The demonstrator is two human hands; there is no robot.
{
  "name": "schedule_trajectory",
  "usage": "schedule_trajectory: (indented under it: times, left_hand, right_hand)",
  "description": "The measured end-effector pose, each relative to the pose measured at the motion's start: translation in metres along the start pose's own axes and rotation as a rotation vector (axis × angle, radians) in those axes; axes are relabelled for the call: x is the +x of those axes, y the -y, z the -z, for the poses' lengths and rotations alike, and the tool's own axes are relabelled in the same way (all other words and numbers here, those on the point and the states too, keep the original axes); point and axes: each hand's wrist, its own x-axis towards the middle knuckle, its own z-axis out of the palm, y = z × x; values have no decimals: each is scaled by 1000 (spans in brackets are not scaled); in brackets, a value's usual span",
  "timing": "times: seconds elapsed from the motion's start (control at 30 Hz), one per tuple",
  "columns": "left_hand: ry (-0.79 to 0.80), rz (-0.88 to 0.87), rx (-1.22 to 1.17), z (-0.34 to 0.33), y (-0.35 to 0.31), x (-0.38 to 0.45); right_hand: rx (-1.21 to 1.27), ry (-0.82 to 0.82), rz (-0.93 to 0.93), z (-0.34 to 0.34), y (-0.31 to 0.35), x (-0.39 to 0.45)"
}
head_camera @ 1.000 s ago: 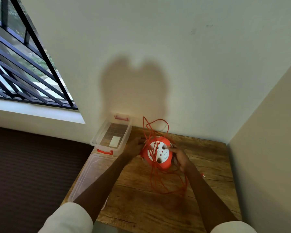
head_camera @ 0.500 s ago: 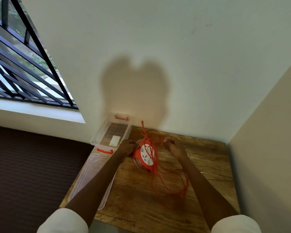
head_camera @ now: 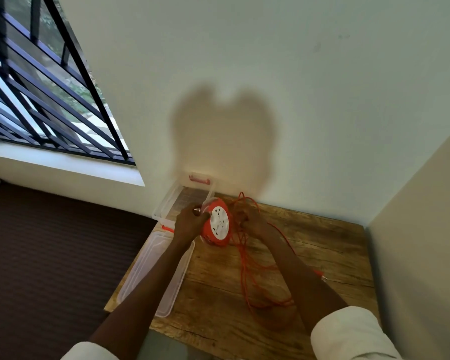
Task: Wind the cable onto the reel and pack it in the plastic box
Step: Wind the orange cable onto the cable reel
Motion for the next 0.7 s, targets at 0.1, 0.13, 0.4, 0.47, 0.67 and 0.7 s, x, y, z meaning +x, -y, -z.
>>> schedule_trajectory:
  times: [0.1, 0.13, 0.4, 0.47, 0.67, 0.7]
  left_hand:
    - [-71, -133, -76, 9, -4, -3]
    - [-96, -180, -108, 10, -6, -4]
    - [-83, -185, -469, 4, -34, 6]
    - [42, -185, -614, 1, -41, 7]
    - [220, -140, -679, -23, -76, 12]
    - [221, -142, -660, -28, -82, 14]
  right_hand:
    - [73, 12, -96, -4, -13, -2]
    - [81, 1, -109, -4, -17, -1]
    - [601, -234, -77, 33, -13, 3]
    - [671, -261, -24, 49, -9, 6]
    - [711, -327, 103, 96, -3, 5]
    - [712, -346, 98, 101, -6, 3]
